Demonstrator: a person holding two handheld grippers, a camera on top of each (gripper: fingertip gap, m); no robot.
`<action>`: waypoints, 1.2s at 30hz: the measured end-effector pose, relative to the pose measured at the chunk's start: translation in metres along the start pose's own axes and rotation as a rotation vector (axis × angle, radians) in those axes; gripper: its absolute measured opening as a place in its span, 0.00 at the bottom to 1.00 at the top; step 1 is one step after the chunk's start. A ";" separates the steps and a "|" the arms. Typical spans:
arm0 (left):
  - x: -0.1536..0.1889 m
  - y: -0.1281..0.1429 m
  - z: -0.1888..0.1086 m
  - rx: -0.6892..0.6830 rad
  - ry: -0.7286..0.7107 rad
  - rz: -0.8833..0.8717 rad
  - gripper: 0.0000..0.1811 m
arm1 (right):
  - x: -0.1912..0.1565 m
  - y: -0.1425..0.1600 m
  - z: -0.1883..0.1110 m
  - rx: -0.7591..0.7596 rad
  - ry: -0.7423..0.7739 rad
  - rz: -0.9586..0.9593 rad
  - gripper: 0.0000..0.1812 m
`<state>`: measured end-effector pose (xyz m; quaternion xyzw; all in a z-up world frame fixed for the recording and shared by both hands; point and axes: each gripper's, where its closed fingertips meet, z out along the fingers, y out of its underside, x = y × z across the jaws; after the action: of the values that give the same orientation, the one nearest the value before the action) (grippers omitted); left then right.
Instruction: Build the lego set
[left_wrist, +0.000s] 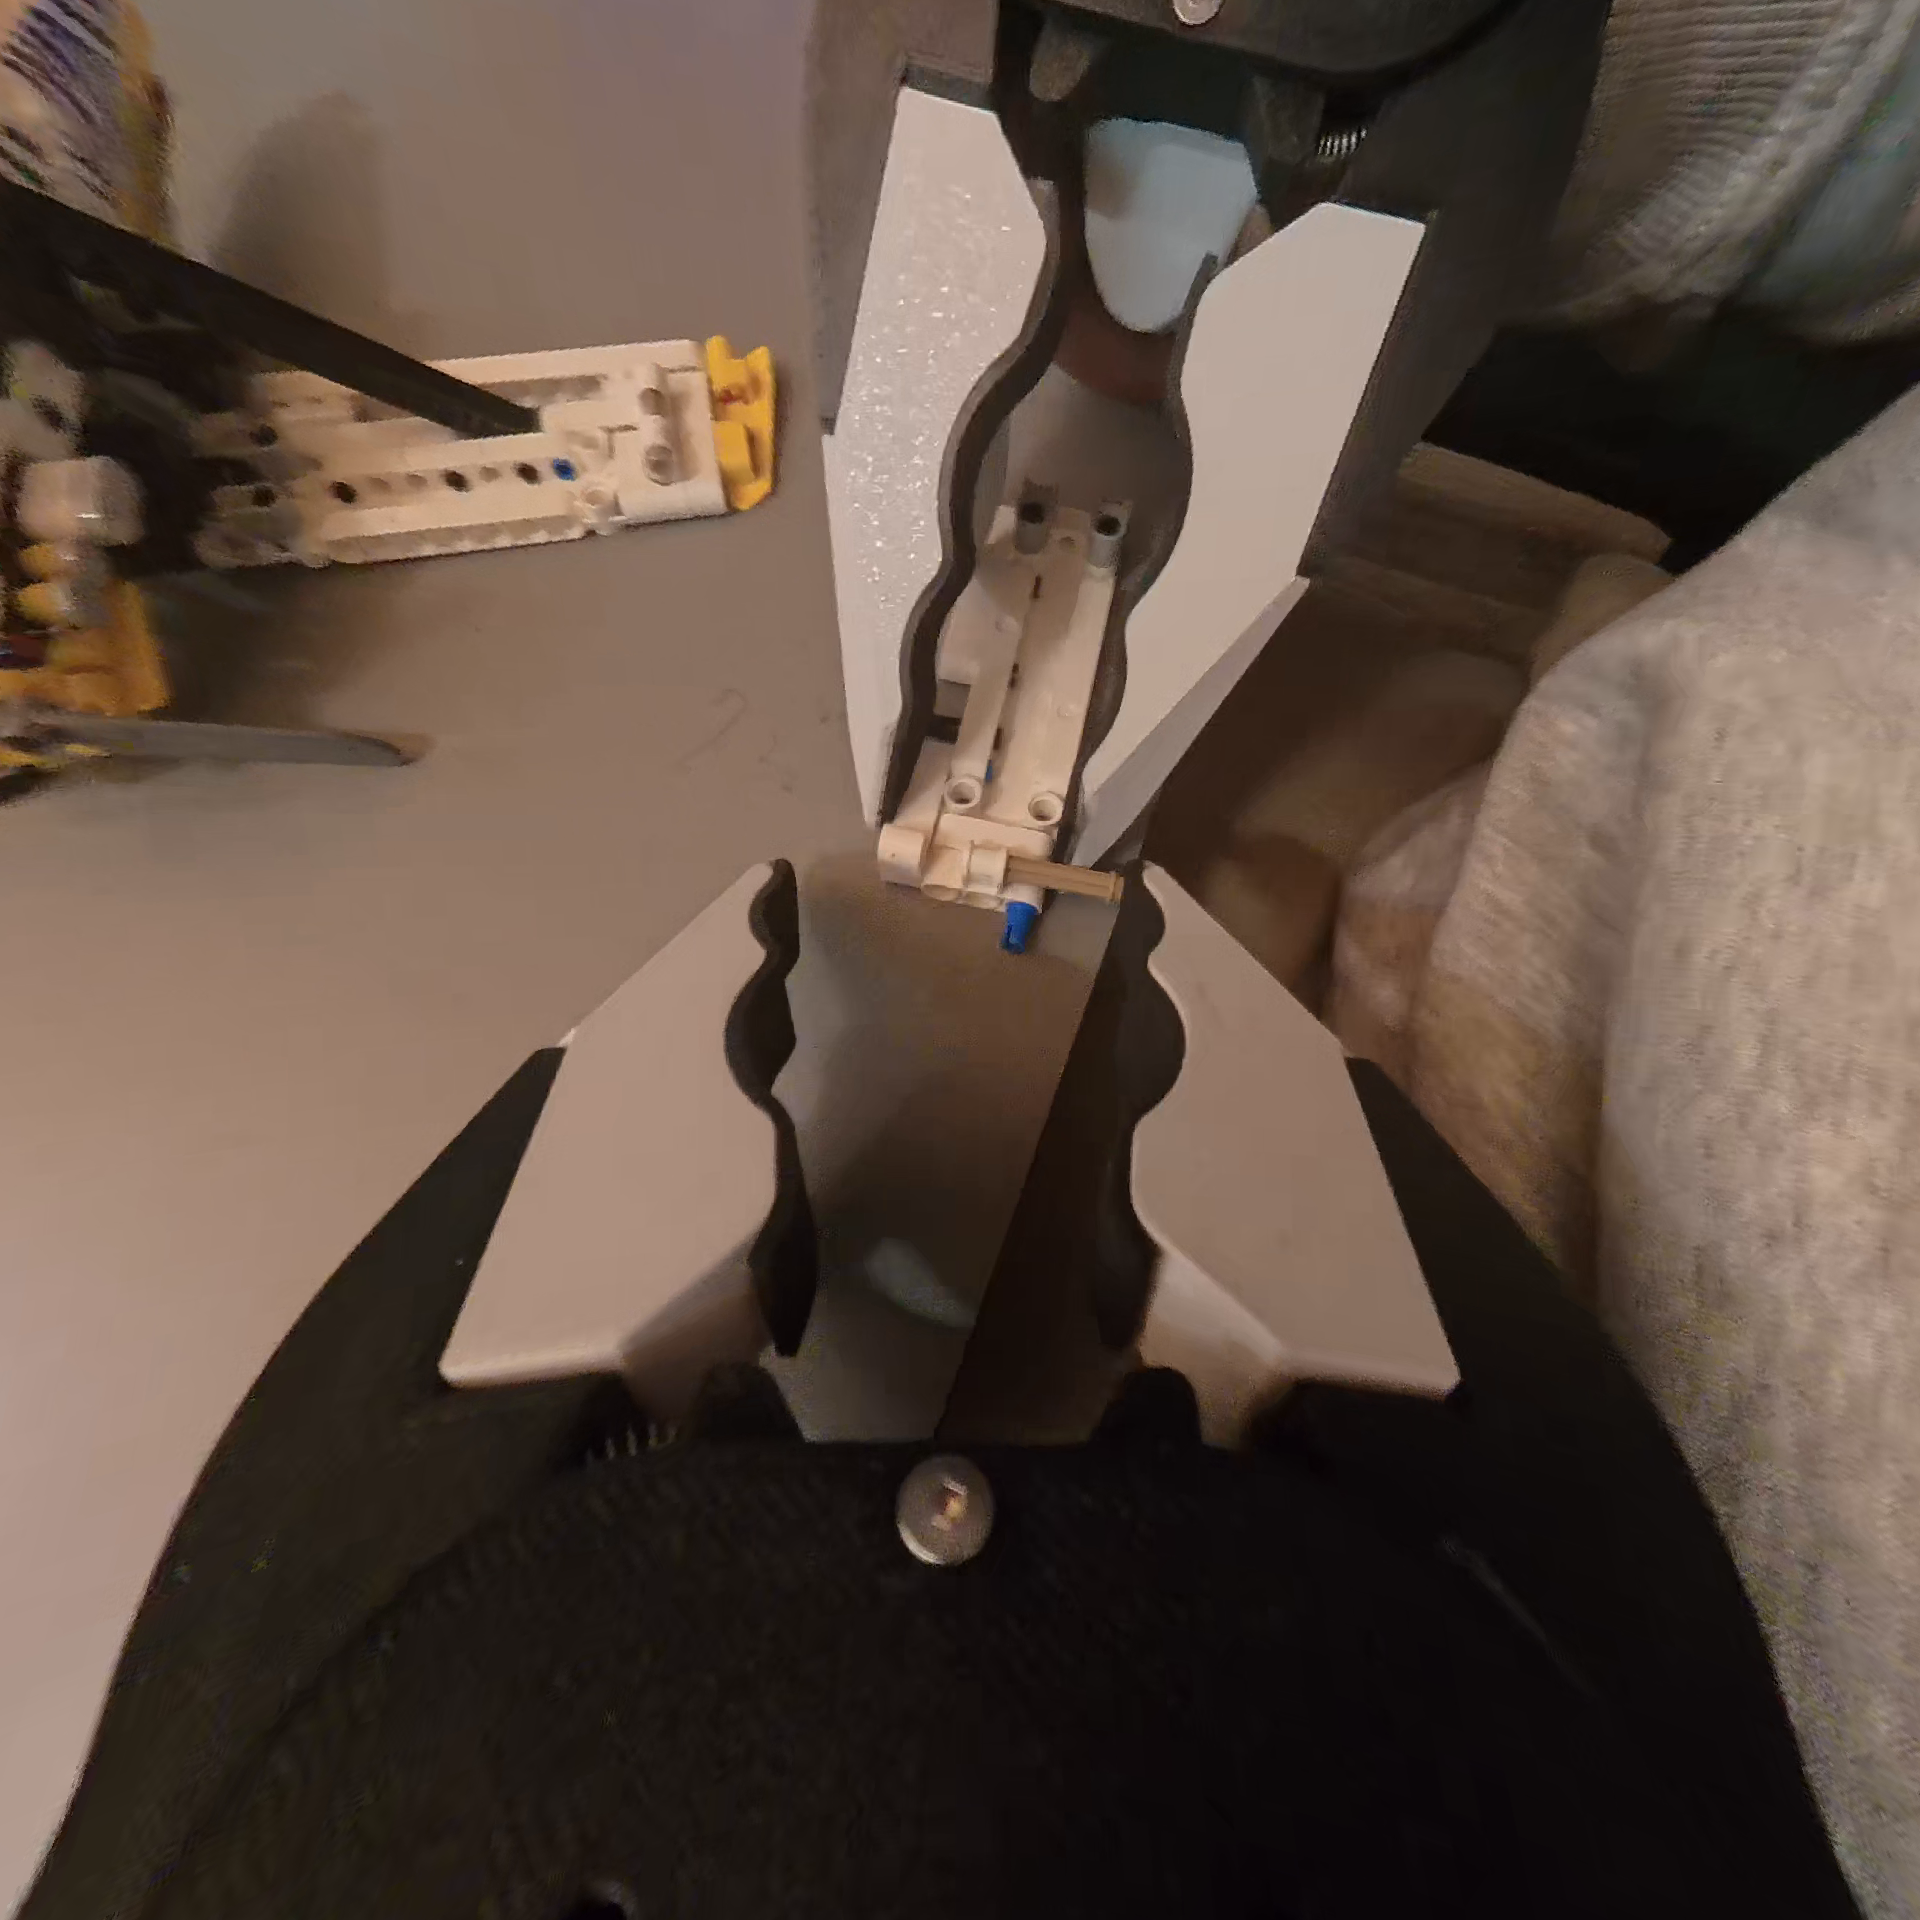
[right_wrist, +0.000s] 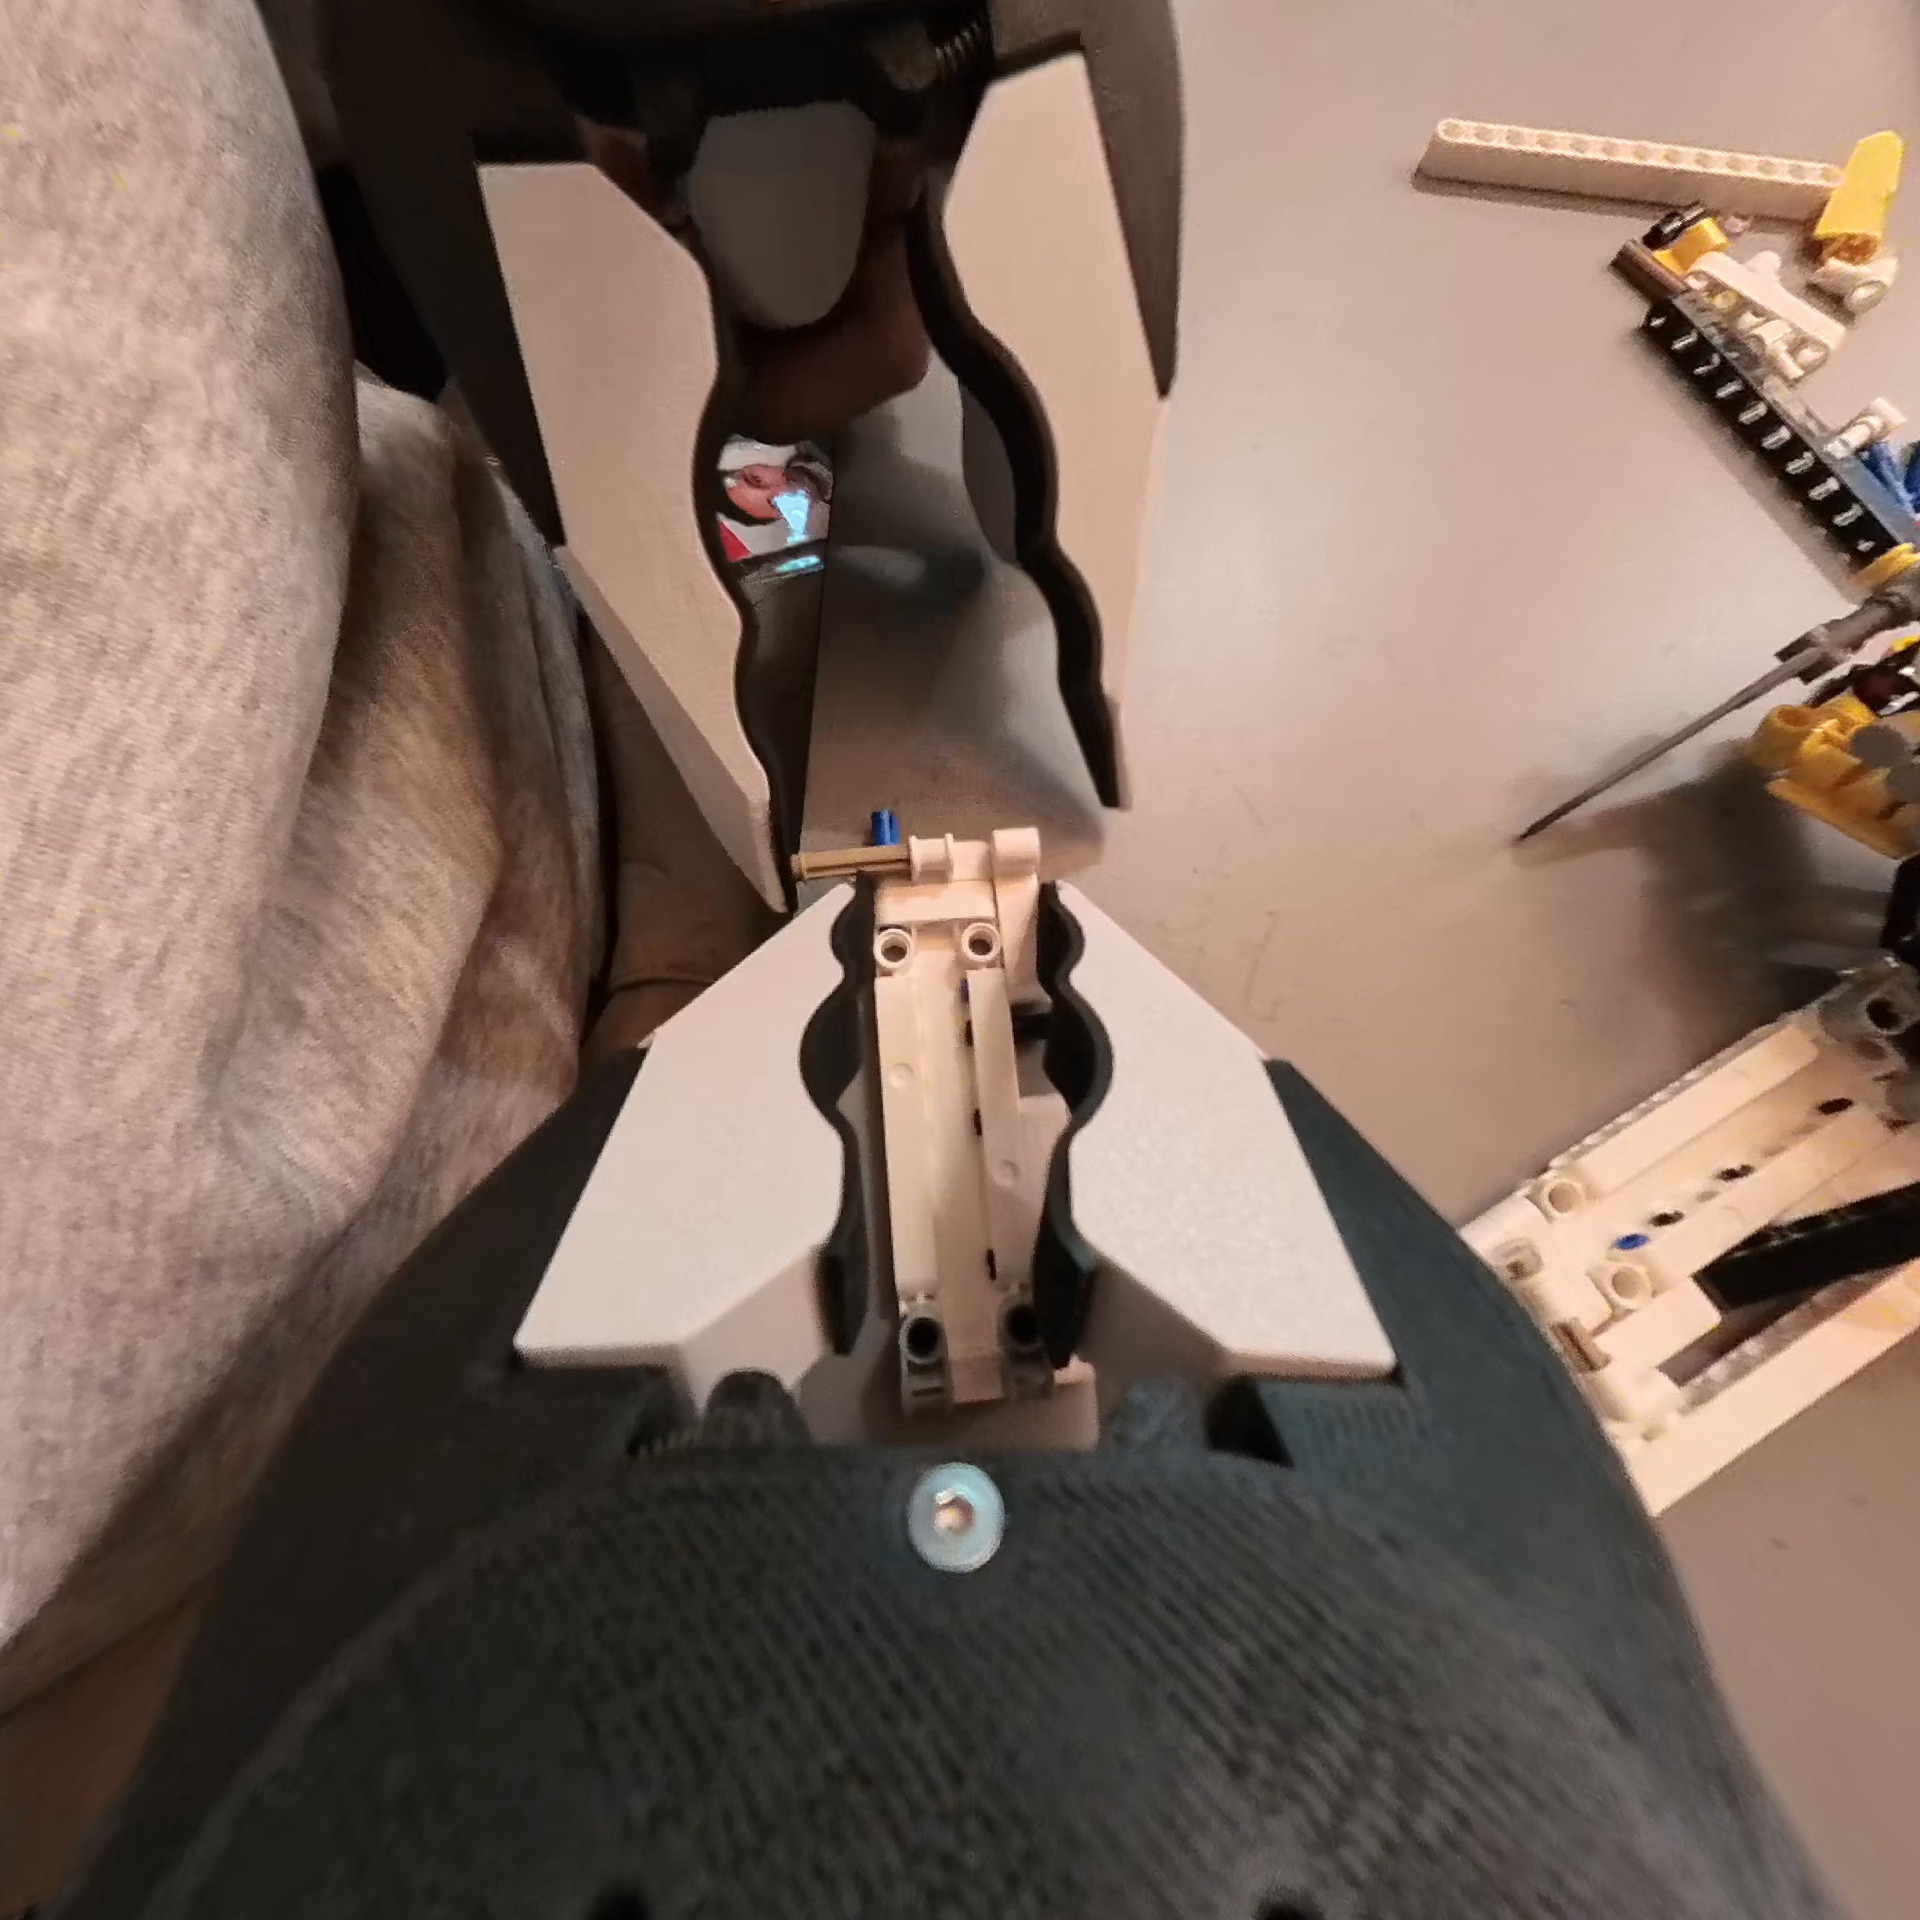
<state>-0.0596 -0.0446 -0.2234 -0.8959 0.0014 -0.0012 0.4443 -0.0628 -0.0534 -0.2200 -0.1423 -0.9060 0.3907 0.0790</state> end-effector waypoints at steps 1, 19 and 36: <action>0.000 0.000 -0.001 0.014 -0.026 -0.001 0.34 | 0.000 0.000 0.000 0.001 0.003 0.001 0.17; 0.019 -0.005 -0.005 0.126 -0.027 0.021 0.16 | 0.000 0.001 0.004 0.001 -0.008 -0.002 0.17; 0.016 -0.002 -0.003 0.059 0.047 -0.048 0.14 | 0.003 0.002 0.008 0.002 -0.005 -0.019 0.17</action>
<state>-0.0436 -0.0461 -0.2196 -0.8818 -0.0094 -0.0330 0.4703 -0.0670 -0.0571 -0.2271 -0.1325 -0.9071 0.3913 0.0808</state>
